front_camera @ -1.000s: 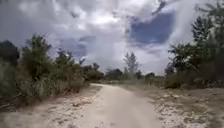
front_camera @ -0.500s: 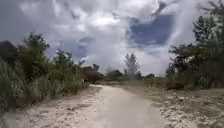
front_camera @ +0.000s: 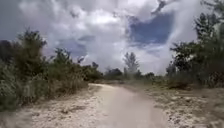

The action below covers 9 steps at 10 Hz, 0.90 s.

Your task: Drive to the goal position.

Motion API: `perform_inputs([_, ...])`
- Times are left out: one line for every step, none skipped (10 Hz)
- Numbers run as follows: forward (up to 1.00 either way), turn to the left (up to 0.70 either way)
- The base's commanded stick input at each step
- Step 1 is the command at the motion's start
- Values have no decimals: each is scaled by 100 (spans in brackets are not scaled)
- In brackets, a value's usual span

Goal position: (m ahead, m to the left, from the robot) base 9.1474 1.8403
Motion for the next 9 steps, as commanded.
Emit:
perform_inputs([50,0])
perform_inputs([50,0])
perform_inputs([50,0])
perform_inputs([50,0])
perform_inputs([50,0])
perform_inputs([50,0])
perform_inputs([50,0])
perform_inputs([50,0])
perform_inputs([50,0])
